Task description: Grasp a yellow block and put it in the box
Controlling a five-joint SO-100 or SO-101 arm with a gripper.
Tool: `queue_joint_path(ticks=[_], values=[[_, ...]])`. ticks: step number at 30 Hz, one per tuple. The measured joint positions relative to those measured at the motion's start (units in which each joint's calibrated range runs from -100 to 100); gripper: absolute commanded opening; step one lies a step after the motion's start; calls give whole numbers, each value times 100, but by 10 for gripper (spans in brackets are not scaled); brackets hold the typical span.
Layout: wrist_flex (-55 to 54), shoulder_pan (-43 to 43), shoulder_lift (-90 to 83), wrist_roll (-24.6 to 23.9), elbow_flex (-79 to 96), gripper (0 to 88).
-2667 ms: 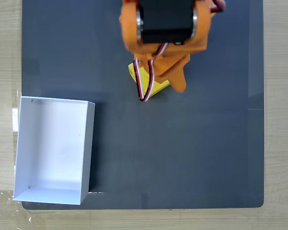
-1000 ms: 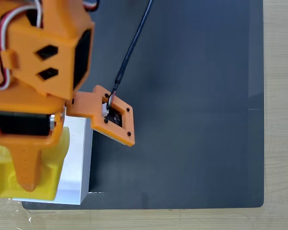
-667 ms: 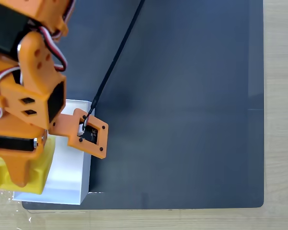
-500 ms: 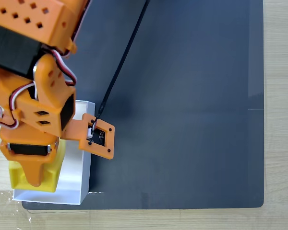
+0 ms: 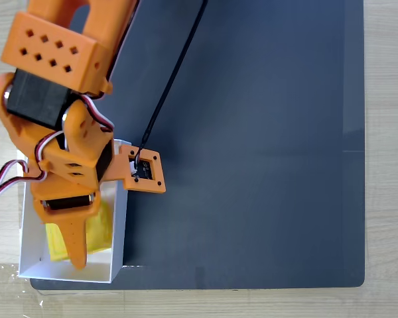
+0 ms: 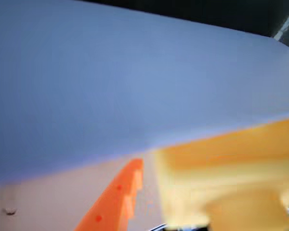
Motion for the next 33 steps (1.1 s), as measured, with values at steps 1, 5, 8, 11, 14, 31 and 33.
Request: queue_joint_path(ticks=[1,5,8,11,14,31,33], values=[[87,0,0,26,-27,519],[234,-27,-8,48,-45,519],[268,-36,-236,37,-45,519],[320,-18,-742,-37,-45,507],[554,-36,-1399,-380,-45,423],[1644,-1359,-7097,-2393,4887,20],[1186,-1386,-7796,-2393,6125,20]])
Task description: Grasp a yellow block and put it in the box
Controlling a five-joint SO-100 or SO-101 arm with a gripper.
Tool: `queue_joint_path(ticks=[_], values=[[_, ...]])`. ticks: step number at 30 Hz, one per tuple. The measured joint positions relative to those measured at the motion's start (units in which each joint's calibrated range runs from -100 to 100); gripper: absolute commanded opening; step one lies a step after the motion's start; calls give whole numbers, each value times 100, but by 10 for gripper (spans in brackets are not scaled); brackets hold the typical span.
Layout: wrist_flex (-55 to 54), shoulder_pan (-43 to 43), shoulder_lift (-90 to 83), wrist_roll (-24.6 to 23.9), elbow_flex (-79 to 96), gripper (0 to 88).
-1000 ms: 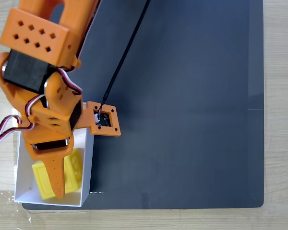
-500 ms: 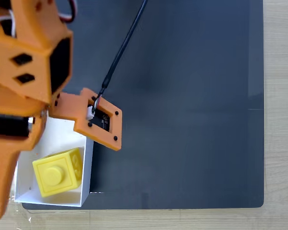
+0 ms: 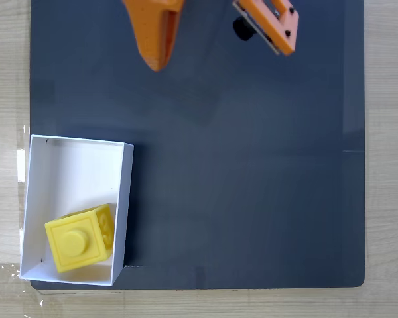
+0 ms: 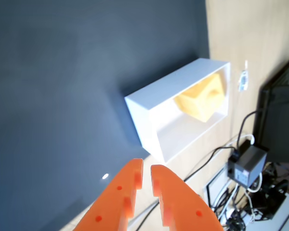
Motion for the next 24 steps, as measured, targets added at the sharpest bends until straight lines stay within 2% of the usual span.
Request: queue_joint_path(ticks=[4,11,18,24], values=[[-580,-324,-1542,0,2340,20],[-597,-639,-4273,375,5285,20],[554,-630,-5647,486,5944,20],[684,-684,-5681,486,5944,22]])
